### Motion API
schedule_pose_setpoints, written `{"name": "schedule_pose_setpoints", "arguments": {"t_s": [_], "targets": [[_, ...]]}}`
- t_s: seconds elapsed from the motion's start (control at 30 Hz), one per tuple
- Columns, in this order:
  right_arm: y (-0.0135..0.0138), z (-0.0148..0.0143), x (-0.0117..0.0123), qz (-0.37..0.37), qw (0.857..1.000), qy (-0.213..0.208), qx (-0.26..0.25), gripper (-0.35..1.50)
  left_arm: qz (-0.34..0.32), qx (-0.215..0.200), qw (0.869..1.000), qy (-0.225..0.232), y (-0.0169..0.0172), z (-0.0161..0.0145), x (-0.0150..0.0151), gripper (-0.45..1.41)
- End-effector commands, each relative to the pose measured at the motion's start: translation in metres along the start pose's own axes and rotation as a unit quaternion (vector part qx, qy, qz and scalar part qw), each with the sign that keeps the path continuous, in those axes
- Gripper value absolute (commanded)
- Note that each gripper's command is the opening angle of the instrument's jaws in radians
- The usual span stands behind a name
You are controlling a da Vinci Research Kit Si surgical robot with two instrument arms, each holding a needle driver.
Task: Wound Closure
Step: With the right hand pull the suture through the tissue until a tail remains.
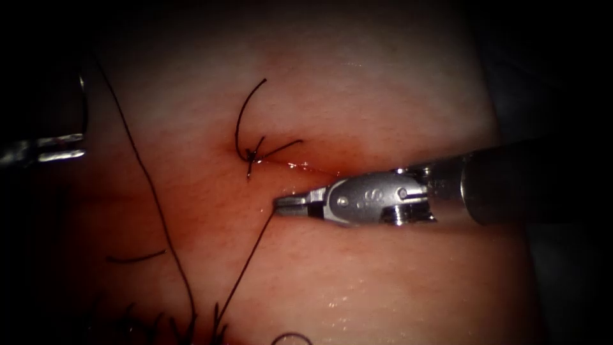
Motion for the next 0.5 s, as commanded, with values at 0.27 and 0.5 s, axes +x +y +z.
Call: {"name": "schedule_pose_setpoints", "arguments": {"t_s": [0.27,0.5], "targets": [[-0.0057,-0.0006,0.0038,-0.012,1.0,0.011,0.024,-0.35,0.0,0.0,1.0,0.001,0.0,0.0009,-0.0004,-0.45],[-0.0084,-0.0015,0.0057,-0.018,0.999,0.016,0.033,-0.35,0.0,-0.001,1.0,0.0,0.0,0.0009,-0.0004,-0.45]]}}
